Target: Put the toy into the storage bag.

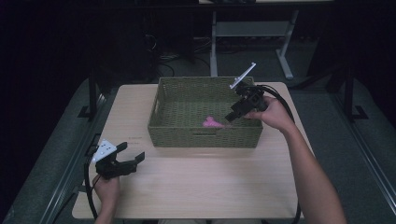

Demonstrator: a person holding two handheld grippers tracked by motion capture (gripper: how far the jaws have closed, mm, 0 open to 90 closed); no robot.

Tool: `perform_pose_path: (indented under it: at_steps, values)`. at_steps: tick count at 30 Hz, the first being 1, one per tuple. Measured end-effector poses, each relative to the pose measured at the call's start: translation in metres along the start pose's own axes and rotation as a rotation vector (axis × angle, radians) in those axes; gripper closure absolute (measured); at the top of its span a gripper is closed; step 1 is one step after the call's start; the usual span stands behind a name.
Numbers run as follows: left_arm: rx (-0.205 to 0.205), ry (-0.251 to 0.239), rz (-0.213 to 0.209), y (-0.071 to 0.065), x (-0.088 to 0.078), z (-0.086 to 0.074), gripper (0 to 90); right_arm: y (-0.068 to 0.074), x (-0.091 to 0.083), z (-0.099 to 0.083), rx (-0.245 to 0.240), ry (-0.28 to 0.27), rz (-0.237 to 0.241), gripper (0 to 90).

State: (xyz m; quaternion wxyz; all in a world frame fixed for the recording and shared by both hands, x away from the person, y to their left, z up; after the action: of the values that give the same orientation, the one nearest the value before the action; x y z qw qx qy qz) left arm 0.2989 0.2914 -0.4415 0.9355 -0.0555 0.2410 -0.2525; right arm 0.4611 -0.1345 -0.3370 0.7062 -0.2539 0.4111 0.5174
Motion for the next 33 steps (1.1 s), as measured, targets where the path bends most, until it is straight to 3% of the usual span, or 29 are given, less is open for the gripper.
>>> perform_pose_path:
  at_steps: [14,33]
  values:
    - [0.0,-0.001,-0.001,-0.001,0.0,0.0,13.6,0.021,-0.023,-0.01,0.0,-0.033,-0.017,31.1]
    - [0.005,0.003,0.001,-0.002,0.001,0.0,13.6,0.048,-0.031,-0.041,-0.008,-0.065,-0.022,30.0]
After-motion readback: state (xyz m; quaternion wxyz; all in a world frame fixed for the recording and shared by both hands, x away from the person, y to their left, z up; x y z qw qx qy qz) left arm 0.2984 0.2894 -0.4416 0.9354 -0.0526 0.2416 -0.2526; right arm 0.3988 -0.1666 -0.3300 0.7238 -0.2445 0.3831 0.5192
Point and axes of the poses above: each handheld gripper's, and its own axes: x roughly forward along the jaws, z roughly out of its top, y roughly to its left, the point moved 2 cm from there along x, roughly forward along the jaws, and after that the axes turned 10 degrees about -x, right-handed, at the moved point
